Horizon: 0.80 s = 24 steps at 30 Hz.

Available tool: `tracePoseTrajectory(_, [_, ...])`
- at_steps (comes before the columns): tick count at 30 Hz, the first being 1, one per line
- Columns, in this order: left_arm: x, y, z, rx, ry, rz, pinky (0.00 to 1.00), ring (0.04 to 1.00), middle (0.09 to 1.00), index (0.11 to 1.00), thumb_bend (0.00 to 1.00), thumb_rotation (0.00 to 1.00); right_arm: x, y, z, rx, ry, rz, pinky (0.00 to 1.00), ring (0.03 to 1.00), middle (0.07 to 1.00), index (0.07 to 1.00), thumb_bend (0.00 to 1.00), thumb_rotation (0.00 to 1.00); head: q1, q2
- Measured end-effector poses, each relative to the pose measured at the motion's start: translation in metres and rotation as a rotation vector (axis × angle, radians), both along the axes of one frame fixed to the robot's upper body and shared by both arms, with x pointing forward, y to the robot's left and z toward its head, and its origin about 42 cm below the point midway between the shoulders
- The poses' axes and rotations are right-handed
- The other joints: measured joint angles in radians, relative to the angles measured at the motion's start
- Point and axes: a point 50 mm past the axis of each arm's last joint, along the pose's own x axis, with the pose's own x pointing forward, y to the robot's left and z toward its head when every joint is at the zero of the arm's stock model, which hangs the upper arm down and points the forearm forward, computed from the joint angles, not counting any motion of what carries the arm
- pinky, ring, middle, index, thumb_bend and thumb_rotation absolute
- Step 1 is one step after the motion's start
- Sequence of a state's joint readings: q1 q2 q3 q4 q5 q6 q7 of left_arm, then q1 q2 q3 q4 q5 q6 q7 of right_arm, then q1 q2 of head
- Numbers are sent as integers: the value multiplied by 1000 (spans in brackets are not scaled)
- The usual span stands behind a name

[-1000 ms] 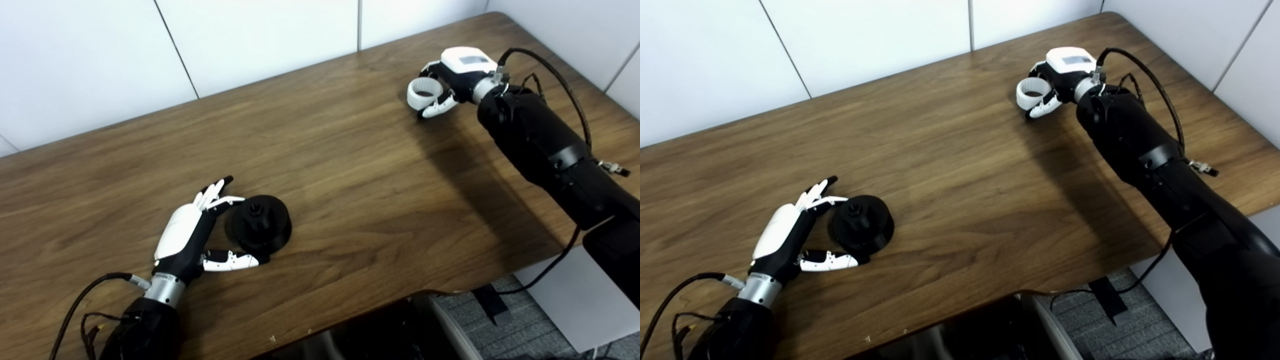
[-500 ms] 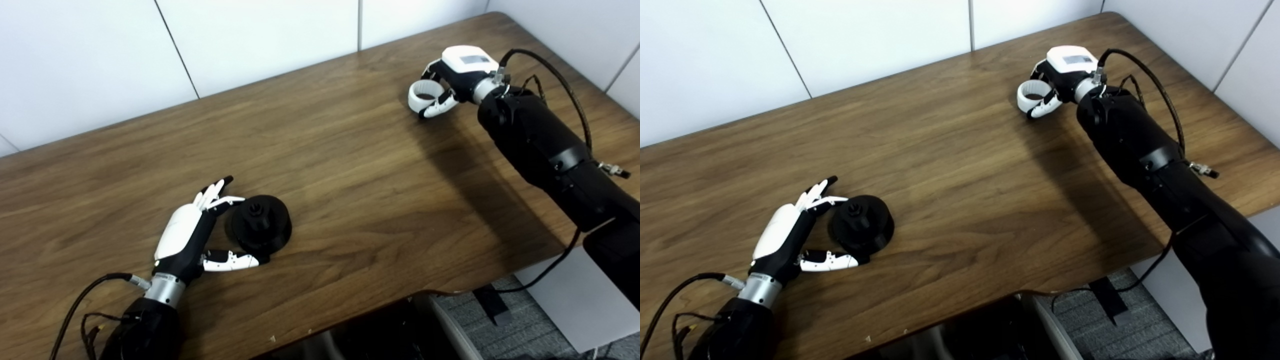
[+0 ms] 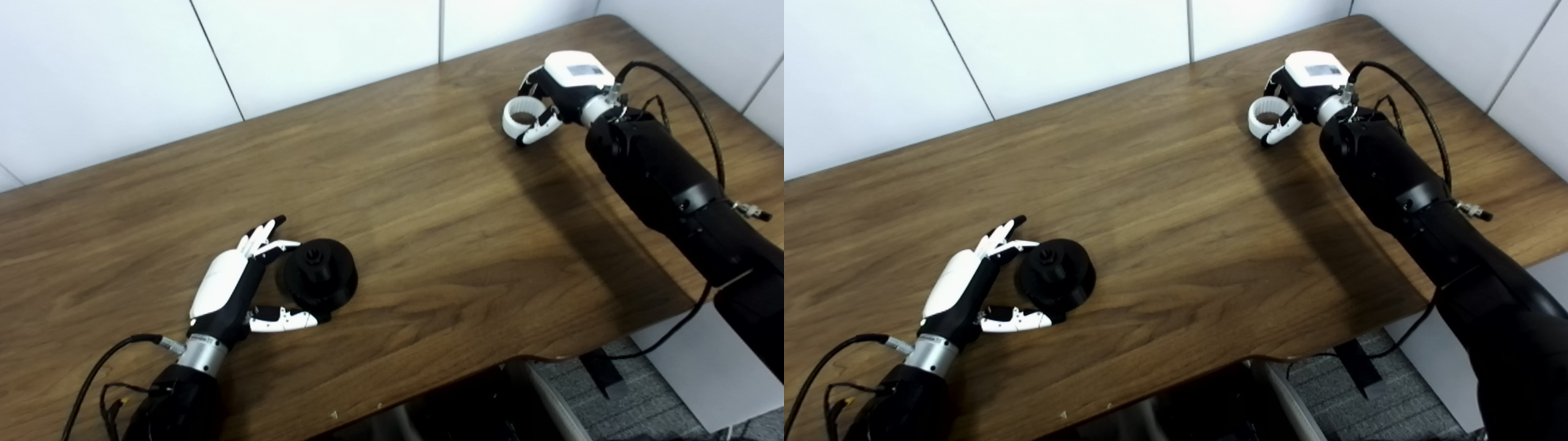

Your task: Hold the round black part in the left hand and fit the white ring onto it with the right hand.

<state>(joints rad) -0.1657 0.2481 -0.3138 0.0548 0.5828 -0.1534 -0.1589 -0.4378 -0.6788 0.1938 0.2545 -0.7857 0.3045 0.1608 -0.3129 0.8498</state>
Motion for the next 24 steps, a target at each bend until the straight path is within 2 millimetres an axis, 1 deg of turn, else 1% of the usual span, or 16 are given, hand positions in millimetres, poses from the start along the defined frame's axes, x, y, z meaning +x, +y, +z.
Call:
tracePoseTrajectory(3, [0, 0, 0, 0, 0, 0, 1000, 1000, 1000, 690, 1000, 416, 0, 0, 0, 4, -4, 2, 1000, 736, 559, 523, 536, 150, 2, 0])
tracePoseTrajectory(5, [0, 0, 0, -1, 0, 0, 1000, 1000, 1000, 690, 1000, 416, 0, 0, 1, 9, -11, 3, 1000, 732, 550, 501, 516, 146, 3, 0])
tracePoseTrajectory(10, [0, 0, 0, -1, 0, 0, 1000, 1000, 1000, 691, 1000, 420, -1, 0, 1, 8, -28, 3, 1000, 731, 546, 495, 510, 148, 3, -2])
tracePoseTrajectory(15, [0, 0, 0, -1, -1, 1, 1000, 1000, 1000, 690, 1000, 423, -6, 3, 1, 6, -45, 18, 1000, 720, 546, 495, 510, 147, 2, -2])
tracePoseTrajectory(17, [0, 0, 0, -1, -1, 2, 1000, 1000, 1000, 689, 1000, 420, -7, 3, 1, 7, -48, 18, 997, 705, 486, 519, 517, 54, 3, -2])
tracePoseTrajectory(18, [0, 0, 0, -2, -1, 2, 1000, 1000, 1000, 689, 1000, 419, -8, 3, 1, 8, -49, 18, 998, 707, 473, 525, 518, 32, 2, -2])
tracePoseTrajectory(20, [0, 0, 0, -1, 0, 3, 1000, 1000, 1000, 689, 1000, 413, -8, 4, 4, 10, -58, 23, 1000, 709, 462, 532, 518, 15, 3, -2])
tracePoseTrajectory(24, [0, 0, 0, -1, 2, 5, 1000, 1000, 1000, 687, 1000, 405, -10, 9, 12, 12, -60, 34, 1000, 714, 459, 536, 518, 10, 3, -2])
